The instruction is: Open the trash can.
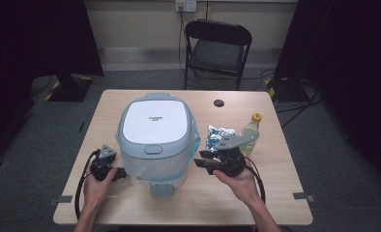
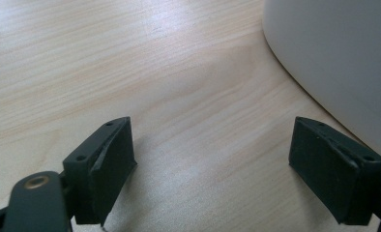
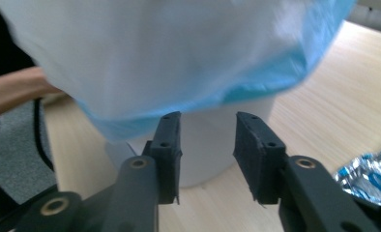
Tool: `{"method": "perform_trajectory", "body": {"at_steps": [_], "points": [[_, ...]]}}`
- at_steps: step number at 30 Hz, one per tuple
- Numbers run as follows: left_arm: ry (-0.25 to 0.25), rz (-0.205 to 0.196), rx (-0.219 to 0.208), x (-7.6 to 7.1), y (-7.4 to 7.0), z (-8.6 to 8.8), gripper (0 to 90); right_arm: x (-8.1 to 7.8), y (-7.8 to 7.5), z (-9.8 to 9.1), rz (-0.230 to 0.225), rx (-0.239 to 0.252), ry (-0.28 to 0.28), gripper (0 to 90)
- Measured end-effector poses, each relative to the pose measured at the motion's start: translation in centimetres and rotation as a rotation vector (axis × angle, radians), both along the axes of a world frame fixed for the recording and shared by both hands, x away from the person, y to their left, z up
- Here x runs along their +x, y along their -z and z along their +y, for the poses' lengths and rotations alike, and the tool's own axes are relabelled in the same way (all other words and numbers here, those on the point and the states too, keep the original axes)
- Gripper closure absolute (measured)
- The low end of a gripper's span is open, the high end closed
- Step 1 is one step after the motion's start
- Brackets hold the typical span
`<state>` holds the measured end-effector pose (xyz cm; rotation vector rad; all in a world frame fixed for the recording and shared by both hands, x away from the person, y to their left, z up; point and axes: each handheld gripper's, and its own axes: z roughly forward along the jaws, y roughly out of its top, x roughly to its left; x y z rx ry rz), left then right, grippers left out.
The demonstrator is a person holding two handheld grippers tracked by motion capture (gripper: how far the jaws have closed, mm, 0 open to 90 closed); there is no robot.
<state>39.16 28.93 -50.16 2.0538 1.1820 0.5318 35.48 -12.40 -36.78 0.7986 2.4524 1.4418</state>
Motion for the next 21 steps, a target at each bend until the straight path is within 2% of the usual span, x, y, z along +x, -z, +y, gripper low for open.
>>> {"method": "perform_trajectory", "body": {"at_steps": [2,3,4,5,7,8,13,15,17,19,21], "points": [[0.001,0.001,0.002,0.0,0.0,0.0,15.6,-0.6,-1.4,0.1,-0.017,0.015,-0.026,65.3],[0.001,0.000,0.002,0.0,0.0,0.0,15.6,-0.6,-1.4,0.1,-0.017,0.015,-0.026,65.3],[0.002,0.000,0.002,0.0,0.0,0.0,15.6,-1.1,-2.6,0.1,-0.028,0.013,-0.031,66.1],[0.001,0.000,0.002,0.0,0.0,0.0,15.6,-1.1,-2.6,0.1,-0.028,0.013,-0.031,66.1],[0.002,0.000,0.002,0.0,0.0,0.0,15.5,-1.3,-3.8,0.2,-0.038,0.023,-0.043,68.5],[0.001,0.000,0.002,0.0,0.0,0.0,15.5,-1.3,-3.8,0.2,-0.038,0.023,-0.043,68.5],[0.002,0.000,0.002,0.0,0.0,0.0,15.5,-1.4,-5.5,0.7,-0.048,0.065,-0.091,72.9],[0.002,0.001,0.002,0.0,0.0,0.0,15.5,-1.7,-6.5,1.0,-0.080,0.068,-0.100,73.5],[0.004,0.001,0.001,0.0,0.0,0.0,15.3,-2.0,-7.6,1.3,-0.106,0.100,-0.123,74.4],[0.004,0.001,0.001,0.0,0.0,0.0,15.4,-2.0,-8.8,2.2,-0.121,0.102,-0.148,75.3],[0.004,0.001,0.001,0.0,0.0,0.0,15.4,-1.8,-9.0,2.7,-0.119,0.103,-0.159,75.7]]}}
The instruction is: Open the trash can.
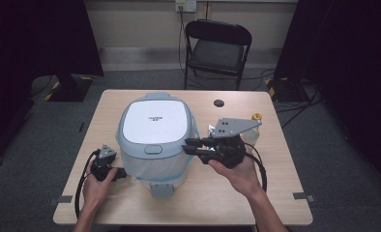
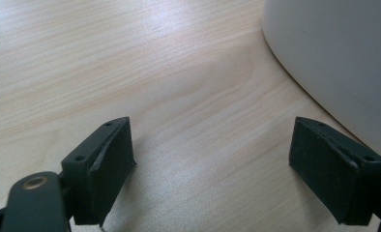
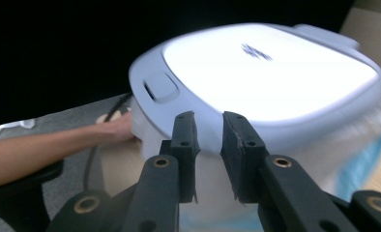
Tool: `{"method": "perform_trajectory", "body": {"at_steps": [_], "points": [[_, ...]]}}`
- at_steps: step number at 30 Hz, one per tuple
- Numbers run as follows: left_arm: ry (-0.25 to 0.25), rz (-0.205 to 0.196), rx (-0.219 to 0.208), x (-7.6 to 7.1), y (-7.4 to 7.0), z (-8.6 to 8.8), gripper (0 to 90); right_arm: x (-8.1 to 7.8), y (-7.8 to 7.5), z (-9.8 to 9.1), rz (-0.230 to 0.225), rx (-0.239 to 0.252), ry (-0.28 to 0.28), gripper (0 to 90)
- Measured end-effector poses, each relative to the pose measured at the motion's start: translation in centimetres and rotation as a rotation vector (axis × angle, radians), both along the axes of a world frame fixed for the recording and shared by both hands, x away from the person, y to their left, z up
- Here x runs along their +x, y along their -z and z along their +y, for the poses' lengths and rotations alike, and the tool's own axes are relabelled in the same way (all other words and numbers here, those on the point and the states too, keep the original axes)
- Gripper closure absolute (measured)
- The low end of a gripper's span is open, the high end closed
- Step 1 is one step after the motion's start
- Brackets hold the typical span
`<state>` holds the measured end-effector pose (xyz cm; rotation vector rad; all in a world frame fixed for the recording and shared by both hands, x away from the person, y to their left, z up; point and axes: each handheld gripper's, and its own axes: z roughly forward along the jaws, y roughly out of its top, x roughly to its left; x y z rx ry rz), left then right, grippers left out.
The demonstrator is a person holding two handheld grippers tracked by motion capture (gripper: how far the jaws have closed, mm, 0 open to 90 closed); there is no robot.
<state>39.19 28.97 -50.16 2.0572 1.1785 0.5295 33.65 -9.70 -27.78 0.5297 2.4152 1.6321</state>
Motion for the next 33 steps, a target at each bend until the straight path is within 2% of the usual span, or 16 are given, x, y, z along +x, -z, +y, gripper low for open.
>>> {"method": "perform_trajectory", "body": {"at_steps": [3,5,8,13,20,25,30,33], "points": [[0.000,0.000,0.000,0.0,0.0,0.0,15.4,0.2,-0.3,1.7,-0.003,-0.008,-0.034,76.8],[0.000,0.000,0.001,0.0,0.0,0.0,15.4,0.6,-0.1,3.6,0.000,-0.023,-0.069,78.6],[0.000,0.000,0.000,0.0,0.0,0.0,15.3,0.8,0.0,4.9,0.003,-0.032,-0.089,81.1],[0.000,0.000,0.000,0.0,0.0,0.0,15.3,0.8,0.0,5.9,-0.008,-0.034,-0.103,84.6],[0.000,0.000,0.001,0.0,0.0,0.0,15.4,0.8,0.2,6.5,-0.002,-0.036,-0.116,90.0],[0.000,0.000,0.000,0.0,0.0,0.0,15.4,0.5,0.3,6.6,-0.016,-0.045,-0.109,89.9],[0.000,-0.001,0.000,0.0,0.0,0.0,15.3,0.3,0.3,6.7,-0.006,-0.053,-0.117,90.0],[0.000,0.000,0.000,0.0,0.0,0.0,15.4,0.2,0.3,6.6,-0.009,-0.041,-0.120,89.1]]}}
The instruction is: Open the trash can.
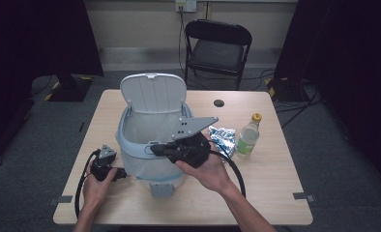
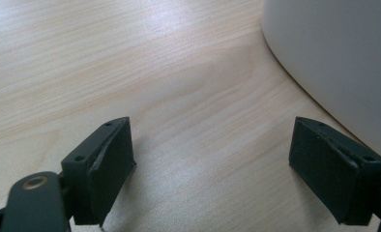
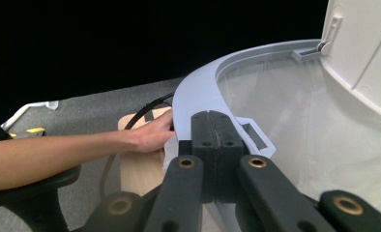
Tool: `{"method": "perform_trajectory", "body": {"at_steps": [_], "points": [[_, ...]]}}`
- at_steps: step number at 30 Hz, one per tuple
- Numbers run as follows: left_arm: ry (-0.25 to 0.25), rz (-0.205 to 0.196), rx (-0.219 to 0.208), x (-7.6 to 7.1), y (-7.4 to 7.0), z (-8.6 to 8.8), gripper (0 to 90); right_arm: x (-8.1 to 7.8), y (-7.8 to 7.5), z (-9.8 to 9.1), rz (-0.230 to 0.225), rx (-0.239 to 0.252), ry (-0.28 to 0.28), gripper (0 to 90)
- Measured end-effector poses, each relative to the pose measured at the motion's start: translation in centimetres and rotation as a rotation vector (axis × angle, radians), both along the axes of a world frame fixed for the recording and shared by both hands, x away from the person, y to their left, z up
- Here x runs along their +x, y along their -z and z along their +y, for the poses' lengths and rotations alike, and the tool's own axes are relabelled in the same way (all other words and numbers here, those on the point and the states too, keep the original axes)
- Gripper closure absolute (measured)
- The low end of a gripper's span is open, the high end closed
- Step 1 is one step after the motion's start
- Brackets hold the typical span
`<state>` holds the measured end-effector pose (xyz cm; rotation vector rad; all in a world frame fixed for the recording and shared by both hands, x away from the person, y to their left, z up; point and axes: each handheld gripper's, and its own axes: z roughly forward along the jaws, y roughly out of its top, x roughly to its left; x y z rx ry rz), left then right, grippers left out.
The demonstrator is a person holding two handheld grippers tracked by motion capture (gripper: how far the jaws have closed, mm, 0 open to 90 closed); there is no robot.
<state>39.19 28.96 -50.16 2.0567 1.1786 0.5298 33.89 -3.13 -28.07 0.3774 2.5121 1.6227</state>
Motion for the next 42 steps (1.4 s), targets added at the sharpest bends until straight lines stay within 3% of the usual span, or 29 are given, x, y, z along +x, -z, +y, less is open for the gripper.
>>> {"method": "perform_trajectory", "body": {"at_steps": [12,25,33,42], "points": [[0.000,0.000,0.000,0.0,0.0,0.0,15.4,0.6,0.0,-2.1,0.004,0.035,0.079,78.2],[0.000,0.000,0.001,0.0,0.0,0.0,15.4,1.4,0.7,-7.2,0.026,0.064,0.208,67.6],[0.000,0.000,0.001,0.0,0.0,0.0,15.3,2.5,2.7,-9.9,0.077,0.072,0.297,61.0],[0.000,0.000,0.001,0.0,0.0,0.0,15.3,4.6,7.0,-11.7,0.140,-0.008,0.432,50.8]]}}
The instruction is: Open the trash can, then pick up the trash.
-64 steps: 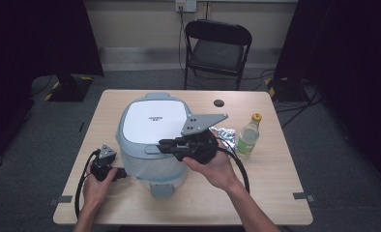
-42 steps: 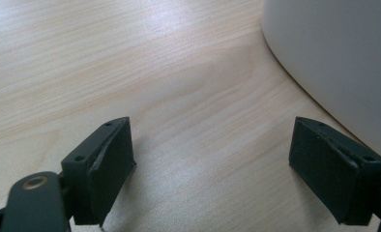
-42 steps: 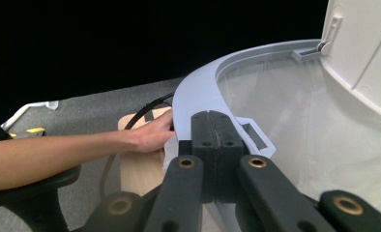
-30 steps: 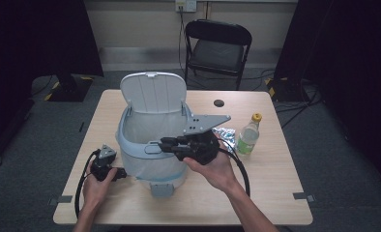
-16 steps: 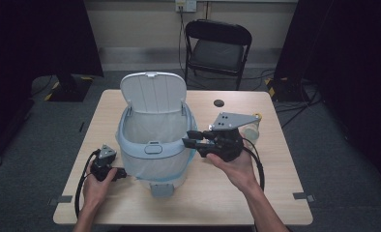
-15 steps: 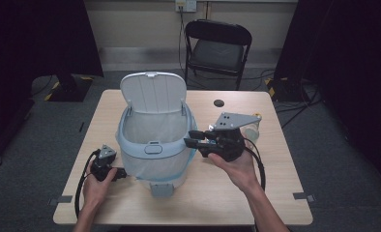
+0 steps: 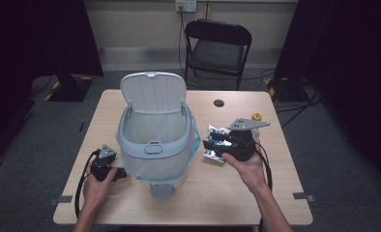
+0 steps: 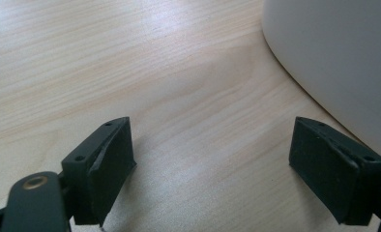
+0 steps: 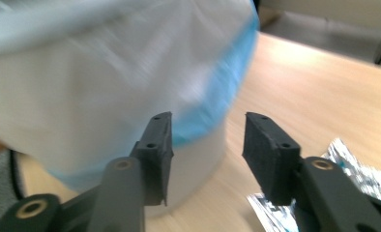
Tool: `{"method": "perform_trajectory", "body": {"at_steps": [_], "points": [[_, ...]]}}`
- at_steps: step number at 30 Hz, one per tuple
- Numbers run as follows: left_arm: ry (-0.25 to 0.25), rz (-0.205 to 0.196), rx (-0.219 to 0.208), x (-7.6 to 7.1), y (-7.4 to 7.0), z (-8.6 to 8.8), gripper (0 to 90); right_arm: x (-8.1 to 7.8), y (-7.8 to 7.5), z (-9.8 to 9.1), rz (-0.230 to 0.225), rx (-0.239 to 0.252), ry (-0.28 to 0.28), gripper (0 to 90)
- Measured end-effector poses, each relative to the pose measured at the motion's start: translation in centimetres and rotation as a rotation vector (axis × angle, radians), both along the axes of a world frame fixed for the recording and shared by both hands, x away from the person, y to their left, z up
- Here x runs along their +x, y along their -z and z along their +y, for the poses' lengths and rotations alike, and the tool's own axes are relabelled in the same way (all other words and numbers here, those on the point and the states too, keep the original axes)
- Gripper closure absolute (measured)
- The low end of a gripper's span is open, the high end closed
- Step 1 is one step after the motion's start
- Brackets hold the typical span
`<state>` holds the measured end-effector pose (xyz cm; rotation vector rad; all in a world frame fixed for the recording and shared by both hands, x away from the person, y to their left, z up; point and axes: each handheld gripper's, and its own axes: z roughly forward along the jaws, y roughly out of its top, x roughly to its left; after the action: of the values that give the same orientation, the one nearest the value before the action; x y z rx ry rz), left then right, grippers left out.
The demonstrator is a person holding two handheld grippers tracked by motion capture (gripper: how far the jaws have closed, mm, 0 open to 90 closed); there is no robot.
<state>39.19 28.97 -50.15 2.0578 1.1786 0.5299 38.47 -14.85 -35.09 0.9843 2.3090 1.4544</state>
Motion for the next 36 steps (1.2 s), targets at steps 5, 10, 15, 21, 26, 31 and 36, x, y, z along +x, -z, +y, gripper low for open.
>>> {"method": "perform_trajectory", "body": {"at_steps": [5,10,15,21,26,31,36], "points": [[0.001,0.001,-0.001,0.0,0.0,0.0,15.3,1.2,3.0,-0.8,0.052,-0.030,0.050,49.3],[0.001,0.001,-0.001,0.0,0.0,0.0,15.3,2.6,5.6,-1.3,0.078,-0.074,0.093,49.4],[0.001,0.001,-0.001,0.0,0.0,0.0,15.3,3.8,7.4,-1.4,0.088,-0.115,0.131,49.5],[0.001,0.001,-0.001,0.0,0.0,0.0,15.3,5.5,9.5,-1.8,0.103,-0.118,0.160,49.1],[0.002,0.003,-0.011,0.0,0.0,0.0,15.1,6.4,10.8,-1.8,0.124,-0.152,0.188,48.4],[0.007,0.007,-0.012,0.1,0.0,0.0,14.4,7.0,11.6,-1.3,0.138,-0.187,0.213,49.1],[0.008,0.006,-0.009,0.1,0.0,0.0,14.4,6.9,12.6,-0.7,0.163,-0.172,0.199,42.4]]}}
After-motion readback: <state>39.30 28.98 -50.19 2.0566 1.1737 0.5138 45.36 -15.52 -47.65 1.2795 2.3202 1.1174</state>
